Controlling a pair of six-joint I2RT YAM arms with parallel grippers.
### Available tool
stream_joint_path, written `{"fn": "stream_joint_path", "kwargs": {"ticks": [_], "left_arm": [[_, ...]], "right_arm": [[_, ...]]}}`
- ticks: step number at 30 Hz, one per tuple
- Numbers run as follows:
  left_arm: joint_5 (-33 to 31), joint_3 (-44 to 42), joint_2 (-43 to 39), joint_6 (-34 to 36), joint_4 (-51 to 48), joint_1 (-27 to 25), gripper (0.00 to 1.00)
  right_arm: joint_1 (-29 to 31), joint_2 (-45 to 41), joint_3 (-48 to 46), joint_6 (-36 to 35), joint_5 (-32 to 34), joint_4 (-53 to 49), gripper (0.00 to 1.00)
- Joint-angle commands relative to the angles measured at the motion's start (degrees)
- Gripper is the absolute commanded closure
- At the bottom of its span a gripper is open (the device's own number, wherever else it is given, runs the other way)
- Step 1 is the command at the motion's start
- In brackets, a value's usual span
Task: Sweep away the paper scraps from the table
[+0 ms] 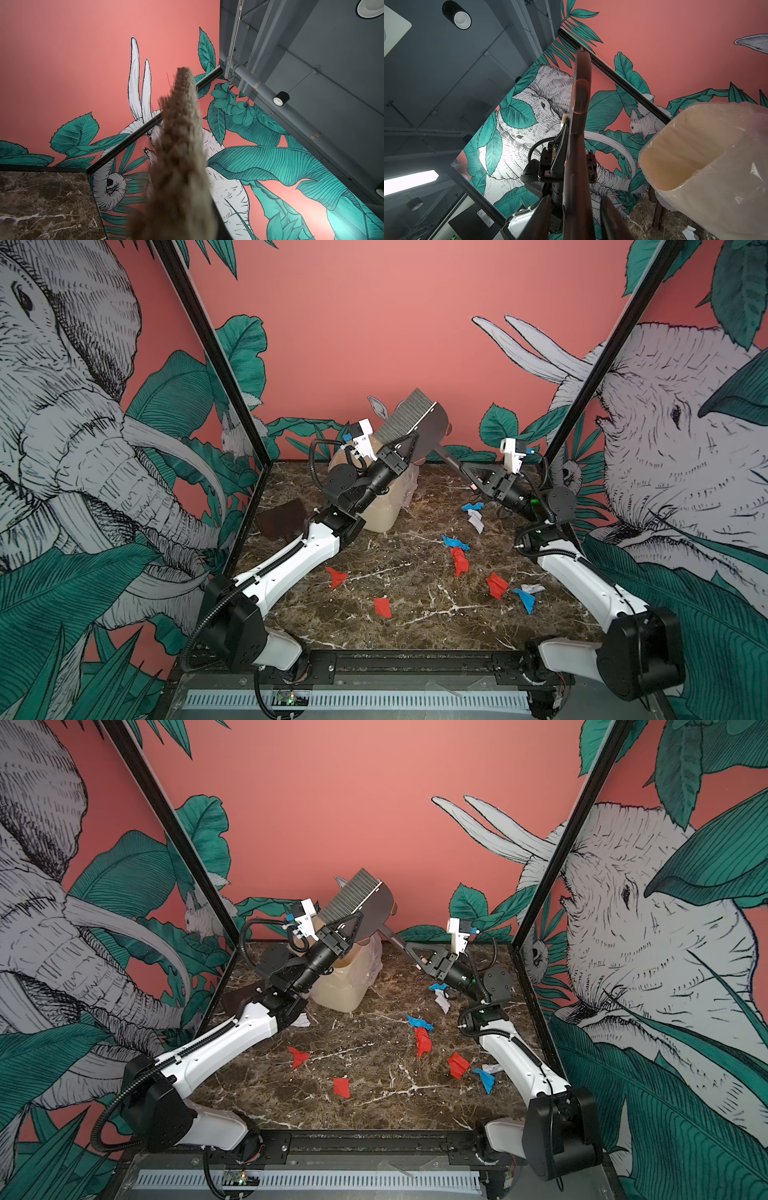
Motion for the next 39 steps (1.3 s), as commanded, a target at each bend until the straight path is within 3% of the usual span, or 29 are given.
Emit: {"fn": "stream_joint_path", "kwargs": {"ticks": [1, 12, 20, 25, 32, 34, 36, 39], "left_arm": [[1.7, 1.12, 0.79, 1.03, -0.8, -0.28, 1.0], [2.21, 1.92, 1.84, 0.82, -1.76, -0.28, 1.0], [2.93, 2.18, 2.69, 0.09, -2.12, -0.28, 1.0], [3.06, 1.53, 2.41, 0.47, -2.73, -0.28, 1.0], [2.58, 0.43, 2.18, 1.15, -3.87, -0.12, 1.0], [2.58, 0.25, 2.22, 1.16, -3.98, 0.07, 0.82], [2.66, 0.25, 2.16, 1.16, -4.27, 0.46, 0.56], [2.71, 0.16, 1.66, 1.67, -4.95, 0.84, 0.3]], "right_arm": [[0.66, -1.5, 2.29, 2.51, 1.28, 5.24, 0.61], [0.75, -0.95, 2.9, 2.91, -0.14, 5.35, 0.64], [0.75, -1.38, 2.37, 2.46, 0.77, 4.54, 0.8], [0.75, -1.19, 2.37, 2.71, 1.46, 4.61, 1.0], [0.75, -1.45, 2.37, 3.3, 1.69, 4.76, 1.0], [0.75, -1.74, 2.33, 3.25, 1.8, 4.33, 1.0], [0.67, -2.2, 2.29, 2.76, 1.91, 3.67, 1.0], [0.62, -3.35, 2.24, 0.65, 2.3, 0.5, 1.0]]}}
